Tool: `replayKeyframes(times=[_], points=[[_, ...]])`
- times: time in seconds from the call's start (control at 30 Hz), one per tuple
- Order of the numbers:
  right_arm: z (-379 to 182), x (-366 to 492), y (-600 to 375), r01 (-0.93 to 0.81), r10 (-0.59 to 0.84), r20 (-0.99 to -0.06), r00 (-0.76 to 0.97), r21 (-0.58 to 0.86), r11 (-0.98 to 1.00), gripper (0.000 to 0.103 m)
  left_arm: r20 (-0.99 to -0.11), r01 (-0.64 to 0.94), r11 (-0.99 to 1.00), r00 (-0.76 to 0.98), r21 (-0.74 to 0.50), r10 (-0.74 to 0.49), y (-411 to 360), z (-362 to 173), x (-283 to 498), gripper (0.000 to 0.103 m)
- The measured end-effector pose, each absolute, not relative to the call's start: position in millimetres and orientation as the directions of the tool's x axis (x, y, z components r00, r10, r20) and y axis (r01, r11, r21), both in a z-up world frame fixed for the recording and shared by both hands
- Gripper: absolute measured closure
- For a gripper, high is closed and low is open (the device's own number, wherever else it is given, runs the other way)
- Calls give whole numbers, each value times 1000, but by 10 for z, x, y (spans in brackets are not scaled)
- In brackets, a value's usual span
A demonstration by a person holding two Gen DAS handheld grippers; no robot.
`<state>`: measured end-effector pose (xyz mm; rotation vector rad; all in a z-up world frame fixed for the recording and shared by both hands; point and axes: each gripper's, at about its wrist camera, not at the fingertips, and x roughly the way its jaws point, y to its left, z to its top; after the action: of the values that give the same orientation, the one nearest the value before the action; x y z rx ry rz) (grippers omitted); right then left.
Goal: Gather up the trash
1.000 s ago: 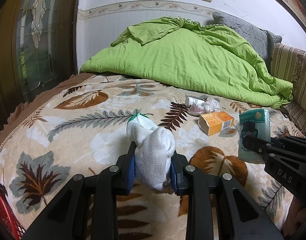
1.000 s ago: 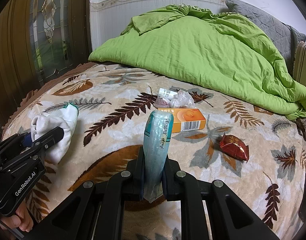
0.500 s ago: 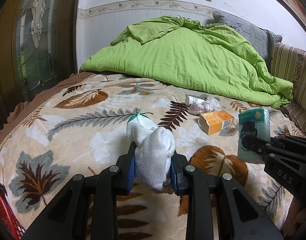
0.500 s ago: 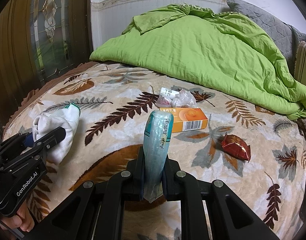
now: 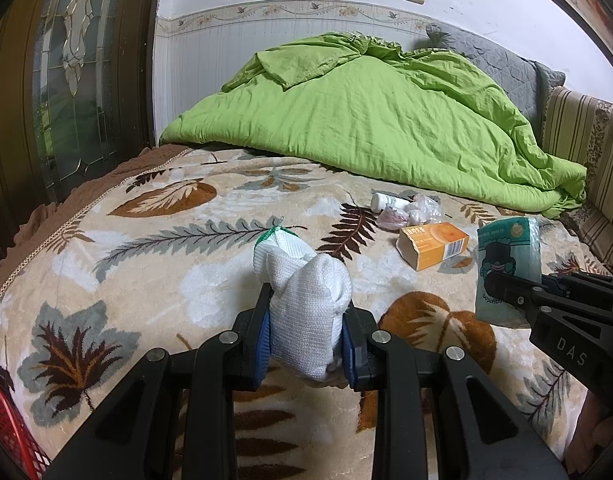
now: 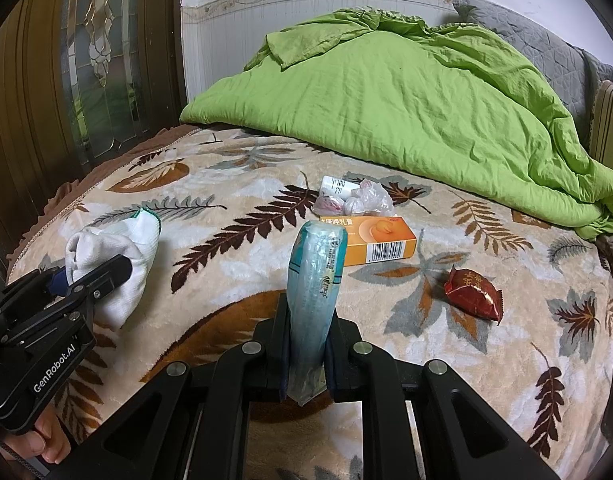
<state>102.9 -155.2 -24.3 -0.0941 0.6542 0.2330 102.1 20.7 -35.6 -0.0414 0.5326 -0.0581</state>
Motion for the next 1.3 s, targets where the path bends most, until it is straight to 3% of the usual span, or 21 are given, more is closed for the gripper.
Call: replayKeyframes(times=[1.3], points=[[-209, 981, -1541, -260, 213, -595, 775, 6, 965, 89, -502, 38, 997, 863, -61, -64, 214, -303, 977, 76]])
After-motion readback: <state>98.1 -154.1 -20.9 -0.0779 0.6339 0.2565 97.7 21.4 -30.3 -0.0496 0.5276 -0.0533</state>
